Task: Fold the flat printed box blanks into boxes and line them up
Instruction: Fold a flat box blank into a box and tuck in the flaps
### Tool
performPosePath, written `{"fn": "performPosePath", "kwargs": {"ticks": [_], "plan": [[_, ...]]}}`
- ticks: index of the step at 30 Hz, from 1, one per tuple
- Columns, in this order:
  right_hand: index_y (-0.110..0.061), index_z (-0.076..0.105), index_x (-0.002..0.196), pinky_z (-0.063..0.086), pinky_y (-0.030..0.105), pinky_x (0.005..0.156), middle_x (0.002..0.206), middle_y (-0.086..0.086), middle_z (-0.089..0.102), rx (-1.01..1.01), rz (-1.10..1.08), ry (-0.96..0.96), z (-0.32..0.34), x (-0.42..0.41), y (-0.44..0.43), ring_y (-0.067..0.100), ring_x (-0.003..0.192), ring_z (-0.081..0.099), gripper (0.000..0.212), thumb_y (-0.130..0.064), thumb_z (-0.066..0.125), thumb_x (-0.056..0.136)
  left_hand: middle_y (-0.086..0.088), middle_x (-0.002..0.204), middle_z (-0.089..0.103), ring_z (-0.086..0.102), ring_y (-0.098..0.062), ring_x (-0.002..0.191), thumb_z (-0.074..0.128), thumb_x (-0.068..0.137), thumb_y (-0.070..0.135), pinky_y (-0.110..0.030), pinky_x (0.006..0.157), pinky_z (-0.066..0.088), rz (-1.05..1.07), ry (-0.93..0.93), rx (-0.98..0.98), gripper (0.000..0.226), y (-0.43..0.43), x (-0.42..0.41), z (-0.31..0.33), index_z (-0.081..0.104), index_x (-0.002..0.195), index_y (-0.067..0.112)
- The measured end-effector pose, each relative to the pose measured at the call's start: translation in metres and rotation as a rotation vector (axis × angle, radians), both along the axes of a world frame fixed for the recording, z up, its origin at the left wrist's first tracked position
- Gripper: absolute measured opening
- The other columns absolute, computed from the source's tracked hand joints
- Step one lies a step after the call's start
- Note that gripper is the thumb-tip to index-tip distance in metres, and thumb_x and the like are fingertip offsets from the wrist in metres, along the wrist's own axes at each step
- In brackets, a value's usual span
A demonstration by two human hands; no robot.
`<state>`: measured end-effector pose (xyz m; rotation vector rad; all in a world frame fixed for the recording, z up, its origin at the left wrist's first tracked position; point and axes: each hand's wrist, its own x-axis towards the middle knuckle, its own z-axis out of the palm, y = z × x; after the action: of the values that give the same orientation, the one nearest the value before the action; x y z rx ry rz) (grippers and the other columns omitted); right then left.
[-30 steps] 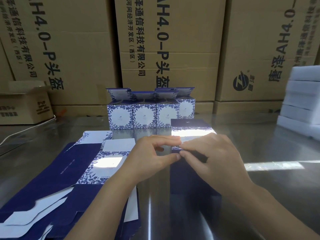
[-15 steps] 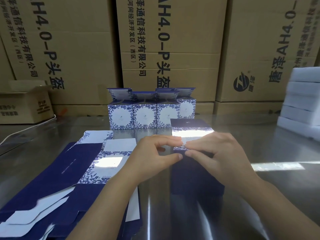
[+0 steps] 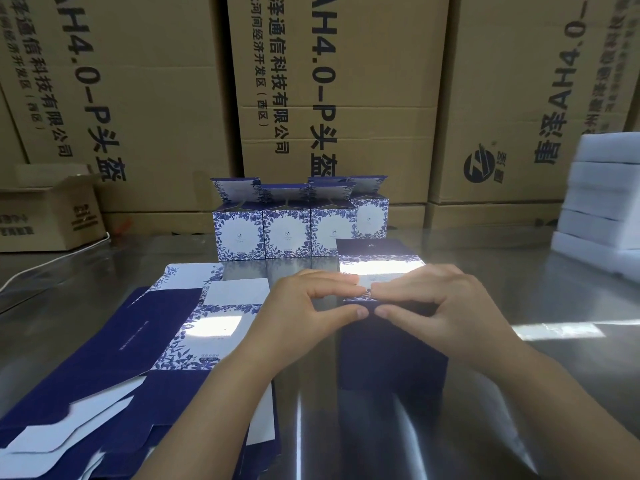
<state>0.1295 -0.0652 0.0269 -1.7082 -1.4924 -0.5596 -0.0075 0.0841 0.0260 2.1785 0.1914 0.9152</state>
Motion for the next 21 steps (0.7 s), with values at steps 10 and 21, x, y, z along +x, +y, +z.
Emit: {"fn": "performPosePath", "kwargs": {"ticks": [10, 21], "plan": [[-0.028, 0.077, 0.086, 0.041, 0.005, 0.083, 0.087, -0.02, 0.072, 0.02, 0.157, 0.329, -0.0004, 0.0013, 0.0002, -0.007, 0.094, 0.062, 0.024, -0.038, 0.073, 0.064, 0.024, 0.101, 0.068, 0.055, 0.013, 0.102, 0.08, 0.071, 0.024, -0.002, 0.088, 0.036, 0.013, -0.012, 0.001, 0.022, 0.0007, 0.0013, -0.0009, 0.074, 0.085, 0.039], [-0.024, 0.078, 0.084, 0.042, 0.006, 0.082, 0.085, -0.013, 0.074, 0.014, 0.167, 0.375, -0.0006, 0.0007, 0.0019, -0.005, 0.092, 0.063, 0.025, -0.037, 0.074, 0.063, 0.023, 0.101, 0.068, 0.054, 0.014, 0.102, 0.08, 0.073, 0.026, -0.001, 0.086, 0.034, 0.029, -0.018, 0.027, 0.019, 0.0004, 0.0012, -0.0019, 0.073, 0.085, 0.039]]}}
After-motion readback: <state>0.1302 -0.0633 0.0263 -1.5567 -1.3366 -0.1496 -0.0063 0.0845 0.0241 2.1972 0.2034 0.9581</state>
